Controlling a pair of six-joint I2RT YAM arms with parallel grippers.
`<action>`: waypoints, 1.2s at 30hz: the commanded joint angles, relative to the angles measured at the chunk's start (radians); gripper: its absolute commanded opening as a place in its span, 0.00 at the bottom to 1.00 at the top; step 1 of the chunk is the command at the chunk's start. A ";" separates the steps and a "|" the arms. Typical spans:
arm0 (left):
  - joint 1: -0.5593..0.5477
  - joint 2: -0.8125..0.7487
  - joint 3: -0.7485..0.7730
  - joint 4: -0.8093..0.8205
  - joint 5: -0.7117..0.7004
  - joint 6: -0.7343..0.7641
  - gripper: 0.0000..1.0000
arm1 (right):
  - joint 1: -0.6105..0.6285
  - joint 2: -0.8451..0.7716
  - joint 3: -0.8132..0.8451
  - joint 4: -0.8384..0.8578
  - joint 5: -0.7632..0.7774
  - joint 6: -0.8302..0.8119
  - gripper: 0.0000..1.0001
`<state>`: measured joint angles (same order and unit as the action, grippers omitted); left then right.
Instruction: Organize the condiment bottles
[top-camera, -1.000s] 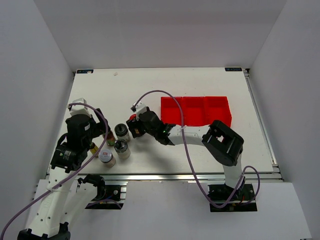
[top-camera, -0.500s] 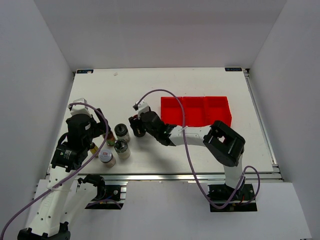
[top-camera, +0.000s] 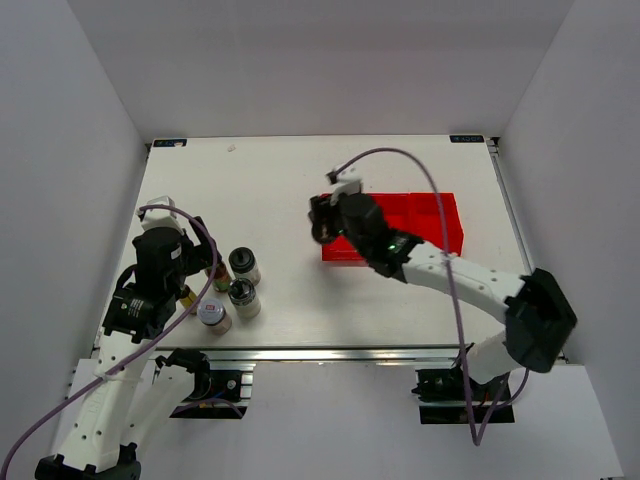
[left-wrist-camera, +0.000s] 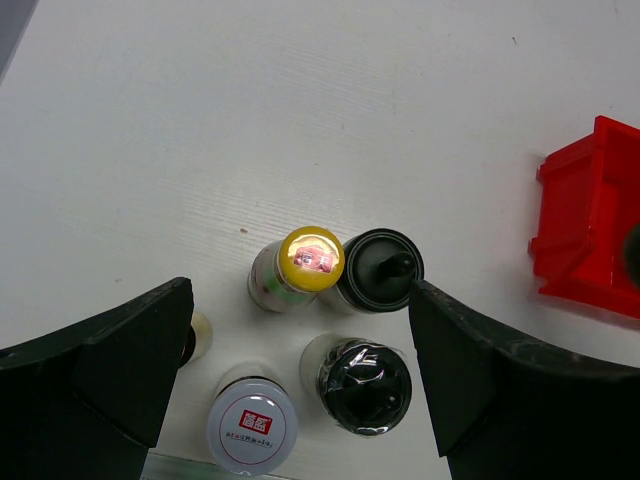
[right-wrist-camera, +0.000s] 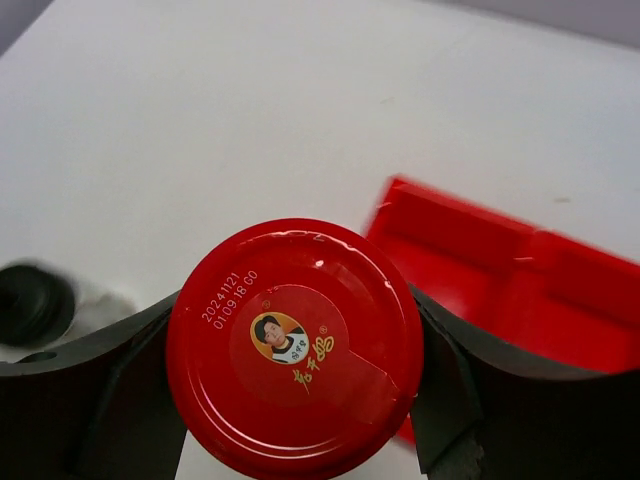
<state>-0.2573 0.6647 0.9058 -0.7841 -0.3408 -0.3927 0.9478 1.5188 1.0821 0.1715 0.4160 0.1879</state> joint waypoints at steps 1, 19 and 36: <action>0.001 -0.001 -0.008 0.013 0.000 0.000 0.98 | -0.156 -0.156 -0.014 0.051 0.093 0.004 0.32; 0.001 0.145 0.048 0.017 0.057 0.009 0.98 | -0.681 -0.069 -0.030 0.072 -0.026 -0.057 0.31; 0.001 0.142 0.048 0.031 0.054 0.022 0.98 | -0.771 0.017 -0.126 0.221 -0.071 -0.042 0.38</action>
<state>-0.2573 0.8188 0.9249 -0.7734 -0.2882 -0.3820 0.1761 1.5539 0.9588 0.1989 0.3382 0.1501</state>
